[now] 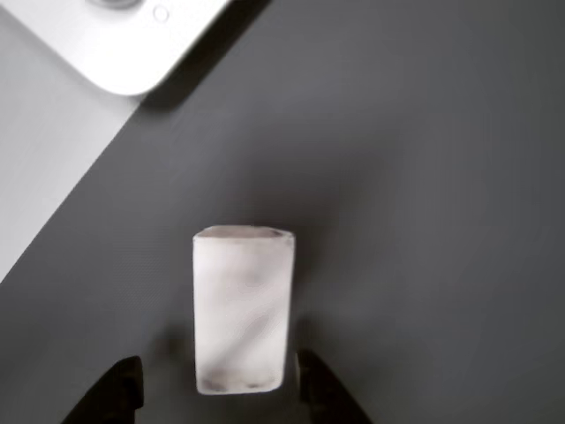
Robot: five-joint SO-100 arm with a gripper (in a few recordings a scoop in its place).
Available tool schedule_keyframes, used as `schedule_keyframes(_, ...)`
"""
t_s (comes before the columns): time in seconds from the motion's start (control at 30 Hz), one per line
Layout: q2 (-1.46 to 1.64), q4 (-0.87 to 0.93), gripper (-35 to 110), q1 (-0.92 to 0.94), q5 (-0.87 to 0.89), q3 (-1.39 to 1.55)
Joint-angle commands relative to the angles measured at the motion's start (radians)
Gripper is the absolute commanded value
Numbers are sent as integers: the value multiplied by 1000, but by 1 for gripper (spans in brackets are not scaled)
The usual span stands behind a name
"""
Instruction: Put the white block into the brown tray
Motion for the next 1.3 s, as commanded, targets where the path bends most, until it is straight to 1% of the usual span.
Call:
schedule_keyframes(0.0,-8,-18,39,8,-5,-21)
schedule_keyframes(0.33,-106,-118,39,26,-18,-6)
schedule_keyframes(1.27,-176,-146,35,11,-9,-31)
